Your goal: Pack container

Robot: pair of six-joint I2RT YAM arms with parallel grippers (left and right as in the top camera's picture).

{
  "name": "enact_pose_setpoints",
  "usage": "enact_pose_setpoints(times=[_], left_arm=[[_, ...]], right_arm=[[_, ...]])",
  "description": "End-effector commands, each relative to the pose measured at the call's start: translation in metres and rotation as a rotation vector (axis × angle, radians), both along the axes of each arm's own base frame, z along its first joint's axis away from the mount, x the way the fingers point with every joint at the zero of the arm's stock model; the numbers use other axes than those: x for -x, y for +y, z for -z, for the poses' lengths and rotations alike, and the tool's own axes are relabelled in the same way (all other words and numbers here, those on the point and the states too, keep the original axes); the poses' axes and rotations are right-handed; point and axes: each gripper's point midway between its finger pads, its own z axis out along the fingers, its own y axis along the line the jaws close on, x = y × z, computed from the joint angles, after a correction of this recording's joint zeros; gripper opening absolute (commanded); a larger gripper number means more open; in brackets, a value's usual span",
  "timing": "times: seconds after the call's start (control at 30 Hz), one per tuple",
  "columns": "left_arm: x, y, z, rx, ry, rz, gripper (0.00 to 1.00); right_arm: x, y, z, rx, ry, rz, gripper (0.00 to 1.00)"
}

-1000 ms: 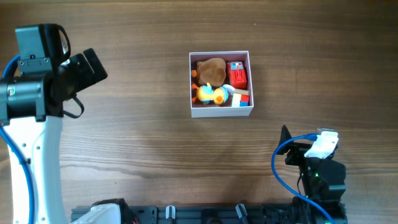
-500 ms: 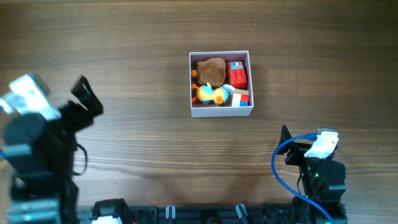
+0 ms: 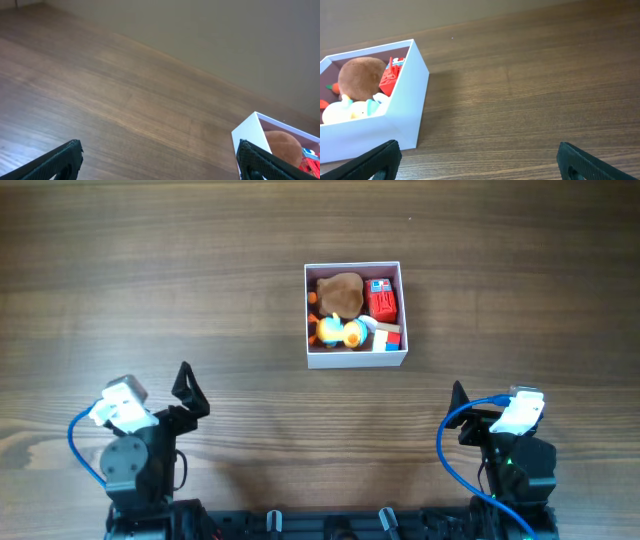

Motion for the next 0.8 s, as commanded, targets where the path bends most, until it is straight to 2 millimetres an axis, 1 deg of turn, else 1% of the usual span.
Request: enact_pose_setpoints(times=[0.0, 0.17, 0.2, 0.27, 0.33, 0.4, 0.47, 0.63, 0.77], left_arm=[[0.000, -0.008, 0.013, 0.018, -0.037, 0.036, 1.00], [0.001, -0.010, 0.025, 0.018, -0.061, 0.044, 1.00], [0.000, -0.010, 0.024, 0.017, -0.076, 0.044, 1.00], [-0.002, -0.010, 0.012, 0.014, -0.140, 0.044, 1.00], [-0.003, -0.010, -0.007, 0.006, -0.227, 0.045, 1.00], [-0.004, -0.009, -0.016, -0.001, -0.271, 0.042, 1.00], [-0.005, -0.009, -0.012, -0.001, -0.266, 0.042, 1.00], [-0.009, -0.010, 0.012, 0.005, -0.215, 0.046, 1.00], [-0.010, -0.010, 0.026, 0.015, -0.188, 0.045, 1.00]], right_arm=[[0.000, 0.001, -0.002, 0.008, -0.014, -0.010, 1.00], [0.000, 0.001, -0.002, 0.008, -0.013, -0.010, 1.00], [0.000, 0.001, -0.002, 0.008, -0.014, -0.010, 1.00], [0.000, 0.001, -0.002, 0.008, -0.014, -0.010, 1.00], [0.000, 0.001, -0.002, 0.008, -0.013, -0.010, 0.99], [0.000, 0.001, -0.002, 0.008, -0.014, -0.010, 1.00], [0.000, 0.001, -0.002, 0.008, -0.014, -0.010, 1.00], [0.000, 0.001, -0.002, 0.008, -0.014, -0.010, 1.00], [0.000, 0.001, -0.002, 0.008, -0.013, -0.010, 1.00]])
